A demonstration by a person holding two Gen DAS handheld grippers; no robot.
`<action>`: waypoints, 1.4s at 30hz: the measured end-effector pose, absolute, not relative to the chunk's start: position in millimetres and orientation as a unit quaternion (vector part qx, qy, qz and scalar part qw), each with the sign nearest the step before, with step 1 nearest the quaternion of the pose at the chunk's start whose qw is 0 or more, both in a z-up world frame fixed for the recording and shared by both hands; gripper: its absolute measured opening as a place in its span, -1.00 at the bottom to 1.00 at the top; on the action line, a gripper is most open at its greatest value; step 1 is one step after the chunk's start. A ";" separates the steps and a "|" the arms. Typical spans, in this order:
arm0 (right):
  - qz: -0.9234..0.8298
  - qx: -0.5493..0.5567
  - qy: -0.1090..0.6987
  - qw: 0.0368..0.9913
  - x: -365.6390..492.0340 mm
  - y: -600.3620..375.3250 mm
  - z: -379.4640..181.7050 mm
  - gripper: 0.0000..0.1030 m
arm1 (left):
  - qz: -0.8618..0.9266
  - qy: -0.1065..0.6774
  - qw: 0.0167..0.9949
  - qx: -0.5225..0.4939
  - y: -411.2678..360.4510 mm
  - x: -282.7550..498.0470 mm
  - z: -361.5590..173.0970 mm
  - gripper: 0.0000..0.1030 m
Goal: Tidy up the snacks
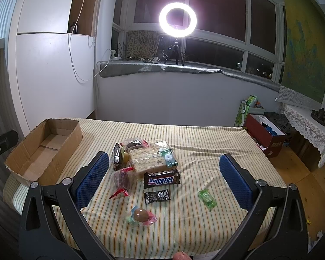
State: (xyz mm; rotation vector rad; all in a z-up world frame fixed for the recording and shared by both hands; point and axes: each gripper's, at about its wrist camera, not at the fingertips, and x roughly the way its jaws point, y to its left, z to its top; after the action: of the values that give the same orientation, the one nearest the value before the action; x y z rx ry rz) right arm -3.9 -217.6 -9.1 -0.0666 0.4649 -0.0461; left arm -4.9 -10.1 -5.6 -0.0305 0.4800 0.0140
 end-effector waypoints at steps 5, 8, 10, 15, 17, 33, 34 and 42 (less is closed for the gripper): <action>-0.023 -0.033 0.230 0.972 -3.7 -217.7 -9.1 1.00 | 0.007 0.237 0.971 -0.015 -10.2 -5.0 -5.3 0.99; -0.023 -0.033 0.230 0.972 -3.8 -217.6 -9.0 1.00 | 0.007 0.236 0.972 -0.014 -11.3 -6.1 -5.2 0.99; -0.023 -0.033 0.230 0.972 -3.0 -217.9 -8.8 1.00 | 0.007 0.235 0.972 -0.014 -12.0 -7.0 -5.4 0.99; -0.022 -0.034 0.231 0.972 -4.2 -217.4 -8.9 1.00 | 0.006 0.235 0.972 -0.014 -12.6 -8.4 -6.0 0.99; -0.023 -0.033 0.230 0.972 -5.1 -218.5 -8.4 1.00 | 0.006 0.235 0.972 -0.013 -12.6 -9.1 -6.1 0.99; -0.029 -0.022 0.225 0.974 -19.1 -235.8 -3.5 1.00 | 0.001 0.228 0.974 -0.001 -22.0 -18.2 -2.2 0.99; -0.030 -0.020 0.226 0.974 -19.3 -237.4 -4.2 1.00 | 0.000 0.228 0.974 0.000 -23.4 -18.6 -2.0 0.99; -0.042 -0.008 0.250 0.967 -15.1 -261.2 -31.4 1.00 | -0.011 0.239 0.971 0.011 -43.5 -14.9 -8.0 0.99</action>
State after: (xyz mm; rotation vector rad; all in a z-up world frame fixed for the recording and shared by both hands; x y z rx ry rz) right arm -15.1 -261.2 -31.4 -0.0160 0.5047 -0.0840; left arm -14.9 -43.5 -8.0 0.0223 0.4819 -0.0231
